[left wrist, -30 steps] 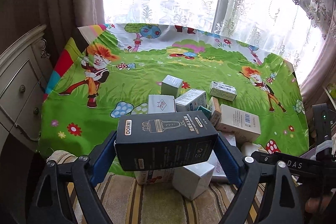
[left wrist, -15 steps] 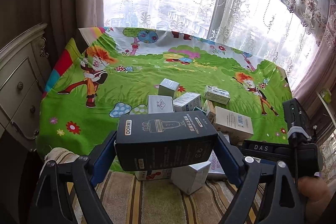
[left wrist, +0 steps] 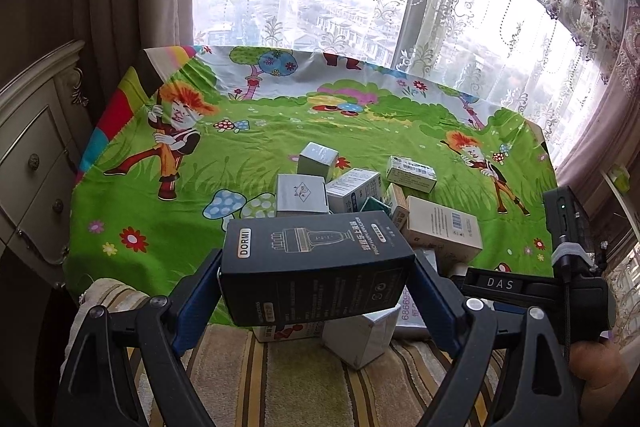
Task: Organize rigid objects
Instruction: 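Grasp the white plastic holder with the right tool while the left tool holds the black box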
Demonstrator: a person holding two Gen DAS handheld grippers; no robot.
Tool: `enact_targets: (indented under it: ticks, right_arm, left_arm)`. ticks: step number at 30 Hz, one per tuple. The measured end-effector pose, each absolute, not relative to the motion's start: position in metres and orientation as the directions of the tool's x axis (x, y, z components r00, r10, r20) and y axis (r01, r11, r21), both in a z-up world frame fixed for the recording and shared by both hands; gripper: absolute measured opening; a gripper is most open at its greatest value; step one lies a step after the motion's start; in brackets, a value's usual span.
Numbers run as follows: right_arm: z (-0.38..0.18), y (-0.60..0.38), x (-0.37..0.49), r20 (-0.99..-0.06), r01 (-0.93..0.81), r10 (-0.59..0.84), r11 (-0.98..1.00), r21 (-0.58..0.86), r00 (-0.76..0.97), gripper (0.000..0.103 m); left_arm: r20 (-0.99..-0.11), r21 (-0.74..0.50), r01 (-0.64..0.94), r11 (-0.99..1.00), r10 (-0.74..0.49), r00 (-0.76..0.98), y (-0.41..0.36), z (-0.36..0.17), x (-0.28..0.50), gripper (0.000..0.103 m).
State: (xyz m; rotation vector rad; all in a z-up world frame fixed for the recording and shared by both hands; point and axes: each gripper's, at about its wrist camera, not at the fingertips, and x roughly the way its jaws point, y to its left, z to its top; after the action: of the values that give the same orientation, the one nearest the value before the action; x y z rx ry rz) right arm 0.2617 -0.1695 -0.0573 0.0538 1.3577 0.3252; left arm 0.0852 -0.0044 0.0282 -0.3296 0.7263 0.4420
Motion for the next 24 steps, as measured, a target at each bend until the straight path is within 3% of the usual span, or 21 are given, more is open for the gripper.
enact_targets:
  ticks: [1, 4, 9, 11, 16, 20, 24]
  right_arm:
    - [-0.055, -0.172, 0.260, -0.947, -0.198, 0.268, 0.952, 0.232, 0.179, 0.087]
    - [-0.046, -0.174, 0.252, -0.935, -0.231, 0.288, 0.943, 0.239, 0.207, 0.056]
    - [-0.051, -0.185, 0.252, -0.931, -0.202, 0.321, 0.937, 0.286, 0.175, 0.052]
    - [-0.051, -0.189, 0.250, -0.922, -0.207, 0.347, 0.928, 0.311, 0.170, 0.041]
    - [-0.048, -0.190, 0.244, -0.909, -0.237, 0.381, 0.911, 0.338, 0.168, 0.030]
    - [-0.042, -0.188, 0.240, -0.902, -0.263, 0.385, 0.907, 0.329, 0.198, 0.015]
    - [-0.038, -0.192, 0.240, -0.896, -0.264, 0.391, 0.906, 0.332, 0.213, 0.014]
  left_arm:
    - [-0.698, -0.136, -0.494, 0.859, 0.271, 0.663, -0.005, 0.028, 0.085, 0.089]
    - [-0.697, -0.136, -0.491, 0.861, 0.269, 0.665, -0.005, 0.028, 0.085, 0.089]
    - [-0.702, -0.134, -0.486, 0.864, 0.263, 0.662, -0.006, 0.027, 0.087, 0.089]
    - [-0.700, -0.135, -0.486, 0.863, 0.263, 0.663, -0.006, 0.027, 0.087, 0.089]
    - [-0.703, -0.135, -0.484, 0.865, 0.261, 0.662, -0.007, 0.027, 0.087, 0.089]
    - [-0.704, -0.136, -0.484, 0.865, 0.259, 0.661, -0.008, 0.026, 0.087, 0.089]
    - [-0.707, -0.137, -0.482, 0.865, 0.255, 0.659, -0.009, 0.025, 0.087, 0.089]
